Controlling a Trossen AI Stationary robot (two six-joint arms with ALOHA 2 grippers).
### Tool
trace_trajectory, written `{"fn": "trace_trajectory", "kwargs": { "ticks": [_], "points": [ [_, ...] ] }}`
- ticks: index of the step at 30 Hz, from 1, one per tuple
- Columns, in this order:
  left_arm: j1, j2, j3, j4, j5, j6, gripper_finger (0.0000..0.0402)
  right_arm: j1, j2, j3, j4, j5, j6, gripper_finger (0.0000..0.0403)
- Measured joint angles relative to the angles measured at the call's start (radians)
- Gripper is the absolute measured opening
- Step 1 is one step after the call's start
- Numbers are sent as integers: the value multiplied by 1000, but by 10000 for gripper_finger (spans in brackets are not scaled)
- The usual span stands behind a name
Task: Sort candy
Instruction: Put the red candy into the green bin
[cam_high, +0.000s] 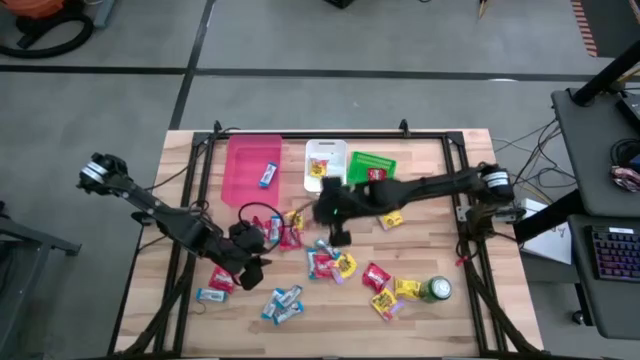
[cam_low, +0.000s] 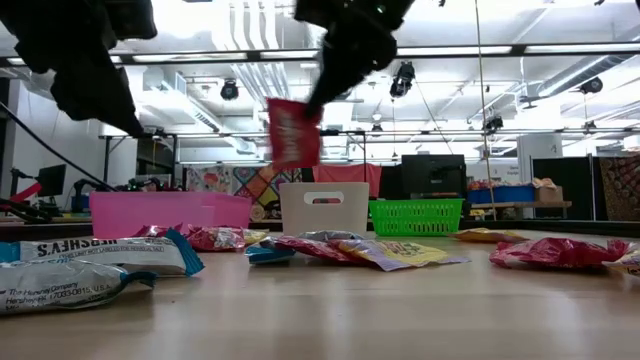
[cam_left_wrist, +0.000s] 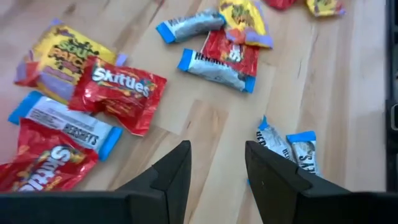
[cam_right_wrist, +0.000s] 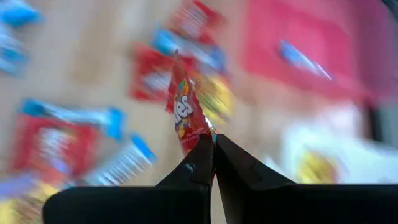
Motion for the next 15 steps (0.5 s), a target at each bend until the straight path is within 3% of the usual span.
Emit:
{"fn": "trace_trajectory", "kwargs": {
  "ticks": [5,10,15],
  "points": [
    [0,-38,0,-10,-32,5,135,-125,-72,0,-193,95,122,8],
    [0,-47,0,-10,-42,23,135,-291,-116,-6,-337,94,236,8],
    [0,-46,0,-15,-49,36,135,-462,-119,-56,-341,34,314,8]
  ]
}}
